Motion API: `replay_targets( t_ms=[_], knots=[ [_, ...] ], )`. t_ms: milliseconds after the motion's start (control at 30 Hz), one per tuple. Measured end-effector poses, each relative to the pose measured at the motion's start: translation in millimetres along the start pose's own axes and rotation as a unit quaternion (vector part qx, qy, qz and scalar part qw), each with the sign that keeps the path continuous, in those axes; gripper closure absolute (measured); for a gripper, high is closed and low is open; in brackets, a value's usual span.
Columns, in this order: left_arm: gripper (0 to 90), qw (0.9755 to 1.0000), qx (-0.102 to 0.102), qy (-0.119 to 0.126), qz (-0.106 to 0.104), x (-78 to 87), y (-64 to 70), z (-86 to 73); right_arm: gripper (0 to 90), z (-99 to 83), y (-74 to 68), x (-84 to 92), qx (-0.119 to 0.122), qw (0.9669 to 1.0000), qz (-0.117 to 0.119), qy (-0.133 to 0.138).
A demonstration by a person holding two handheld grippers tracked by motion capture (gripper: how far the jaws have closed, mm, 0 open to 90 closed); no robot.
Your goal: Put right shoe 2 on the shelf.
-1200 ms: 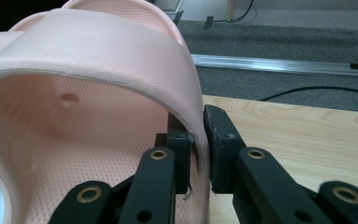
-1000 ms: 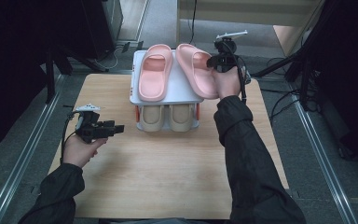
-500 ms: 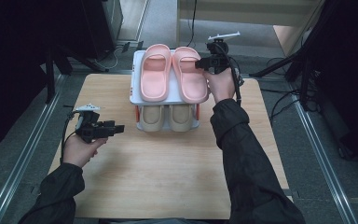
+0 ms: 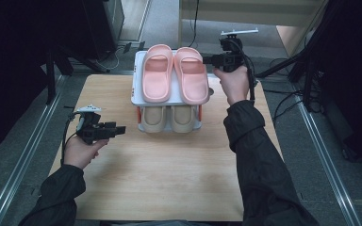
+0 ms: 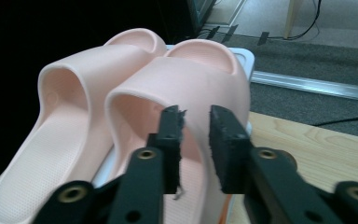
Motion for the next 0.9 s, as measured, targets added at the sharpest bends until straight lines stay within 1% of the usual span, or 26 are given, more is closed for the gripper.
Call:
replay_targets(
  t_ms=[33,67,133,200,267,400,467,700,900],
  knots=[
    [42.8,1.0000,0.000,0.000,0.000,0.0,0.1,0.0,88.8,-1.1,4.1,0.5,-0.005,1.0000,0.002,0.003],
    [42.8,1.0000,-0.001,0.000,0.000,0.0,0.0,-0.1,90.0,-2.4,8.3,0.3,-0.011,0.9999,0.001,0.002],
    [42.8,1.0000,-0.001,0.000,0.000,-0.1,-0.1,0.0,90.0,-6.1,15.5,-2.8,-0.012,0.9999,-0.007,0.001],
    [42.8,1.0000,-0.001,0.000,0.001,0.2,-0.4,0.0,90.0,-11.5,21.0,-9.4,-0.012,0.9998,-0.015,-0.009],
    [42.8,1.0000,0.000,0.001,0.001,0.2,-0.9,0.0,90.0,-17.4,23.5,-16.7,-0.017,0.9995,-0.014,-0.021],
    [42.8,1.0000,0.001,0.001,0.001,0.7,-2.0,-0.3,90.0,-23.1,19.7,-26.7,-0.020,0.9996,-0.002,-0.022],
    [42.8,1.0000,0.001,0.001,0.000,1.1,-2.2,-0.3,90.0,-22.8,16.2,-28.7,-0.015,0.9996,-0.006,-0.021],
    [42.8,1.0000,0.001,0.001,0.000,1.1,-2.2,-0.3,90.0,-22.4,8.1,-34.3,-0.009,0.9997,-0.001,-0.024],
    [42.8,1.0000,0.002,-0.001,-0.001,0.7,-2.2,-0.3,90.0,-22.5,6.9,-34.6,-0.006,0.9997,-0.003,-0.023]
  ],
)
Point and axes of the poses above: each handheld gripper's, and its own axes: x roughly backward along the jaws, z roughly out of its top, y roughly to its right, the point moved 2 cm from there along -x, roughly forward along the jaws, and after that the axes turned 1 degree about -z, right-handed, at the moved point
